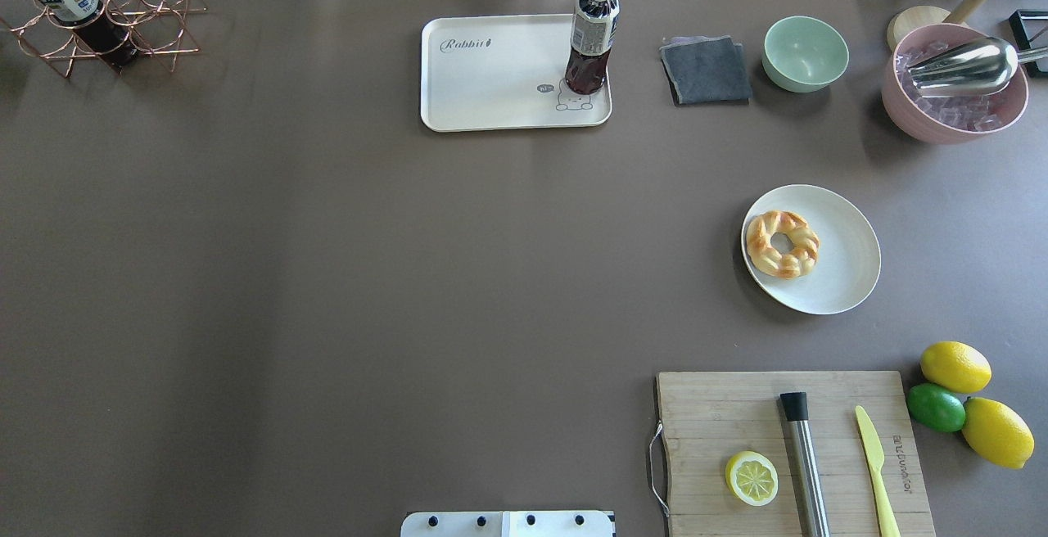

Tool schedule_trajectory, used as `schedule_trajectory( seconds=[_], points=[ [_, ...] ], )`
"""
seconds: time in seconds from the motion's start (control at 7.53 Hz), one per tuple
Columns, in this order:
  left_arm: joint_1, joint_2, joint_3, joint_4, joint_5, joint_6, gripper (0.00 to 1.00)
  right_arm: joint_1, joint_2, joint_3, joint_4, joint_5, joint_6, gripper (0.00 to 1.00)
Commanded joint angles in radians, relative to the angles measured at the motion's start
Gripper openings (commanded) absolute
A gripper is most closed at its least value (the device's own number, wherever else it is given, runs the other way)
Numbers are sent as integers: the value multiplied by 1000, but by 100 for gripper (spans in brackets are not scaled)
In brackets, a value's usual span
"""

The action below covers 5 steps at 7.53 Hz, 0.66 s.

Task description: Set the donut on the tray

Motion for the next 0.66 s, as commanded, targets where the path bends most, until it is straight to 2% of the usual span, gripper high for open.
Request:
schedule_trajectory(
  seconds=[0.0, 0.27, 0.53],
  points=[
    [2, 0, 2, 5, 0, -4, 98, -208, 3, -40, 276, -7, 382, 100],
    [5, -3, 2, 5, 0, -5, 98, -323, 21, -139, 496, -49, 553, 99],
    [5, -8, 4, 7, 0, -5, 97, -406, 74, -181, 526, -97, 662, 94]
  ],
)
